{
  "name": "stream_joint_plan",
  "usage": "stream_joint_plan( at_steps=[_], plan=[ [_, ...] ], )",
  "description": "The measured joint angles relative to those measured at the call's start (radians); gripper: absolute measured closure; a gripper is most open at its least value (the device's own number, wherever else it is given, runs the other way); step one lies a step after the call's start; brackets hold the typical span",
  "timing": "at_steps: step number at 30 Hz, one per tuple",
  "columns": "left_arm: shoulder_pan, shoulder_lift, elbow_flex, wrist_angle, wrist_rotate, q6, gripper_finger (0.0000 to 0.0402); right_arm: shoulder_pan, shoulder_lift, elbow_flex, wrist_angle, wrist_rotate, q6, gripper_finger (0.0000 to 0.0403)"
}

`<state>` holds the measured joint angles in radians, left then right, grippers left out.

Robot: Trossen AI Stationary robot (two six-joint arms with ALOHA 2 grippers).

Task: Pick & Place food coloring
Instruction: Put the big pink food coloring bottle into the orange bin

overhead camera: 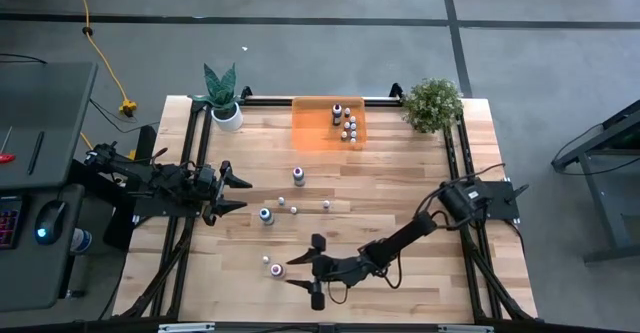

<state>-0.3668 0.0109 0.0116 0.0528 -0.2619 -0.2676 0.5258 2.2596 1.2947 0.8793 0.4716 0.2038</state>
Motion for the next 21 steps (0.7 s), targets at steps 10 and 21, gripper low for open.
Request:
stream_joint_plan(
  at_steps=[10, 21],
  plan=[
    [0.0, 0.0, 0.0, 0.0, 0.0, 0.0, 0.013, -0.013, 0.086, 0.078, 0.023, -0.007, -0.002, 0.0196],
    [0.0, 0.0, 0.0, 0.0, 0.0, 0.0, 0.013, -0.045, 0.132, 0.151, -0.017, -0.037, -0.001, 0.0196]
  ],
)
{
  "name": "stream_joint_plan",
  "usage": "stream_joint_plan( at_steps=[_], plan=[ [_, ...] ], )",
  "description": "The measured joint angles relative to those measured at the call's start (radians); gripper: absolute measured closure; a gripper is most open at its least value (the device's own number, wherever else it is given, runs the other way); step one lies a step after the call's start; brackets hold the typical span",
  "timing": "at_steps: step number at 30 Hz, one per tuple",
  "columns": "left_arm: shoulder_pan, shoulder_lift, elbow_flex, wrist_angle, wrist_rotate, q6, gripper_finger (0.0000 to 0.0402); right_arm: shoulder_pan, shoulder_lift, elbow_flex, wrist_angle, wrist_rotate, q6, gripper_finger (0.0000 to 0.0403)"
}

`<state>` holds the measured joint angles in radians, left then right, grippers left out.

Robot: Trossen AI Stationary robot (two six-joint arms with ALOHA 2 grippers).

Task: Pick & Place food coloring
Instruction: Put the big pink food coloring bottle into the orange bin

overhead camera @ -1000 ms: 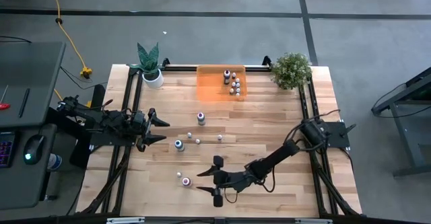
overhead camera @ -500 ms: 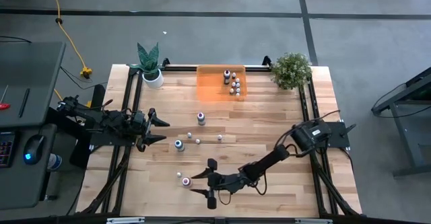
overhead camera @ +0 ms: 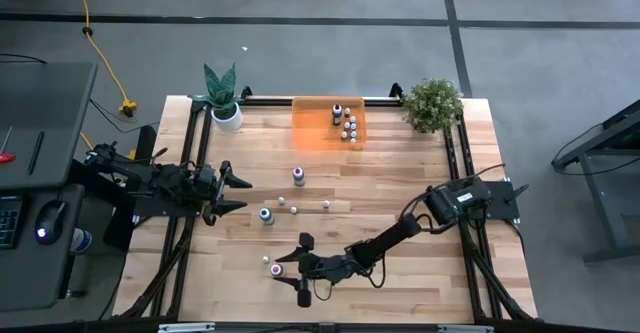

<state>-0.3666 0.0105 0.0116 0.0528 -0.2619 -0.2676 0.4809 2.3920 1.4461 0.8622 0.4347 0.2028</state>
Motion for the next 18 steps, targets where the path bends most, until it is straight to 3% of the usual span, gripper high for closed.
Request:
stream_joint_plan(
  at_steps=[18],
  plan=[
    [0.0, 0.0, 0.0, 0.0, 0.0, 0.0, 0.013, -0.03, 0.0, 0.007, -0.027, -0.041, 0.027, 0.0196]
  ],
)
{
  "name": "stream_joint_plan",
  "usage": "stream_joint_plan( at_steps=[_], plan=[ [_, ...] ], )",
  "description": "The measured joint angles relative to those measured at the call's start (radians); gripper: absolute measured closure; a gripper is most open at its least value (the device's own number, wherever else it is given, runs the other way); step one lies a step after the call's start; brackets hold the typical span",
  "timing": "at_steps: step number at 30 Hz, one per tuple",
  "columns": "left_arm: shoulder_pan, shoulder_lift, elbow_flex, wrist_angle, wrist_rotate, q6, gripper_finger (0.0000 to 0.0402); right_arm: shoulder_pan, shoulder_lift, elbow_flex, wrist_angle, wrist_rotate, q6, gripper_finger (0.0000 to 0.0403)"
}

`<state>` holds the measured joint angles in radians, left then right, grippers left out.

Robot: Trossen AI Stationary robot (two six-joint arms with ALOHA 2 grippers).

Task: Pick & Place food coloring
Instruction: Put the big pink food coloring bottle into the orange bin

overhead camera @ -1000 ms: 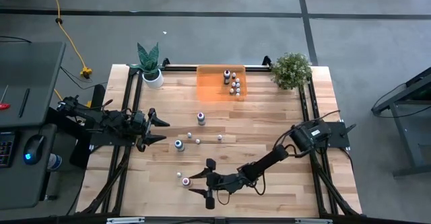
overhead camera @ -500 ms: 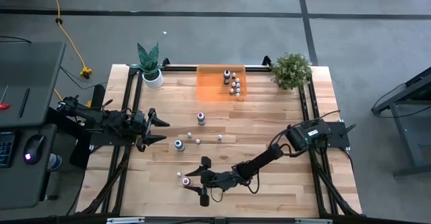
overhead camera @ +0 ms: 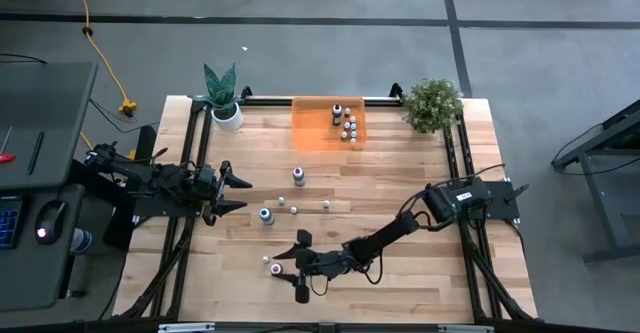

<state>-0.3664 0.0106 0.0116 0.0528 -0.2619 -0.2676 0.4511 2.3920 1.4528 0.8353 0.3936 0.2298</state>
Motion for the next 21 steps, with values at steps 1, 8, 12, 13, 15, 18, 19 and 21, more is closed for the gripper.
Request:
stream_joint_plan(
  at_steps=[1, 8, 12, 13, 15, 18, 19, 21],
  plan=[
    [0.0, 0.0, 0.0, 0.0, 0.0, 0.0, 0.013, 0.0, 0.0, 0.0, -0.001, -0.004, 0.002, 0.0196],
    [0.0, 0.0, 0.0, 0.0, 0.0, 0.0, 0.013, 0.0, 0.0, 0.0, -0.009, -0.012, 0.0, 0.0209],
    [0.0, 0.0, 0.0, 0.0, 0.0, 0.0, 0.013, 0.0, 0.0, 0.0, -0.008, -0.027, -0.002, 0.0228],
    [0.0, 0.0, 0.0, 0.0, 0.0, 0.0, 0.013, 0.0, 0.0, 0.0, -0.008, -0.027, -0.002, 0.0234],
    [0.0, 0.0, 0.0, 0.0, 0.0, 0.0, 0.013, 0.0, 0.0, 0.0, -0.008, -0.027, -0.002, 0.0247],
    [0.0, 0.0, 0.0, 0.0, 0.0, 0.0, 0.013, 0.0, 0.0, 0.0, -0.008, -0.027, -0.002, 0.0267],
    [0.0, 0.0, 0.0, 0.0, 0.0, 0.0, 0.013, 0.0, 0.0, 0.0, -0.008, -0.027, -0.002, 0.0272],
    [0.0, 0.0, 0.0, 0.0, 0.0, 0.0, 0.013, 0.0, 0.0, 0.0, -0.008, -0.026, -0.002, 0.028]
  ],
)
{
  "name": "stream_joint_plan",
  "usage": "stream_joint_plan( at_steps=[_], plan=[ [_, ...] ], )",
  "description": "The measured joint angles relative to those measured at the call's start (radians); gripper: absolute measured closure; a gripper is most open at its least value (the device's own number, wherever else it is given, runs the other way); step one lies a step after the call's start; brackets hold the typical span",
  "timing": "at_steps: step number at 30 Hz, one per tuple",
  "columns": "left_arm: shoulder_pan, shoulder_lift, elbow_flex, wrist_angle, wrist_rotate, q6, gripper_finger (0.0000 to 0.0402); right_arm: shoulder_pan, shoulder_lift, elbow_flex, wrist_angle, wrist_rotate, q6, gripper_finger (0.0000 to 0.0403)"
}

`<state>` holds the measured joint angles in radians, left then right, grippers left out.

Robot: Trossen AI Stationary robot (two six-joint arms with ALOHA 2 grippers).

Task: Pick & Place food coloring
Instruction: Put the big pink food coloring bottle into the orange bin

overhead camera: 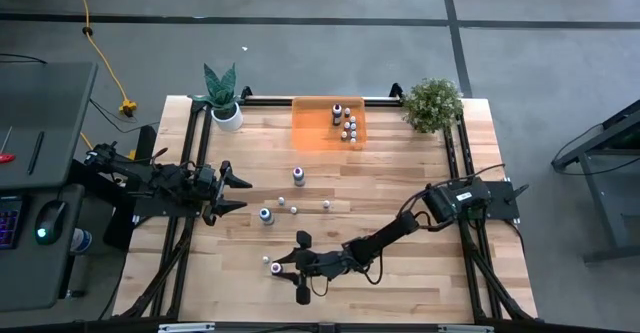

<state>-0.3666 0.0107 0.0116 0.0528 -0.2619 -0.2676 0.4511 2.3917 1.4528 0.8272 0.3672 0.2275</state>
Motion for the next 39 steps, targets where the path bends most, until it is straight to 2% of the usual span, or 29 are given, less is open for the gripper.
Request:
stream_joint_plan(
  at_steps=[9, 18, 29, 36, 39],
  plan=[
    [0.0, 0.0, 0.0, 0.0, 0.0, 0.0, 0.013, 0.007, -0.002, 0.004, -0.014, 0.041, -0.007, 0.0286],
    [0.0, 0.0, 0.0, 0.0, 0.0, 0.0, 0.013, 0.025, -0.003, 0.081, -0.102, 0.095, -0.034, 0.0288],
    [0.0, 0.0, 0.0, 0.0, 0.0, 0.0, 0.013, 0.043, -0.013, 0.251, -0.296, 0.291, 0.0, 0.029],
    [0.0, 0.0, 0.0, 0.0, 0.0, 0.0, 0.013, 0.023, -0.098, 0.269, -0.488, 0.433, 0.039, 0.0291],
    [0.0, 0.0, 0.0, 0.0, 0.0, 0.0, 0.013, -0.003, -0.14, 0.267, -0.57, 0.457, 0.086, 0.0291]
  ],
)
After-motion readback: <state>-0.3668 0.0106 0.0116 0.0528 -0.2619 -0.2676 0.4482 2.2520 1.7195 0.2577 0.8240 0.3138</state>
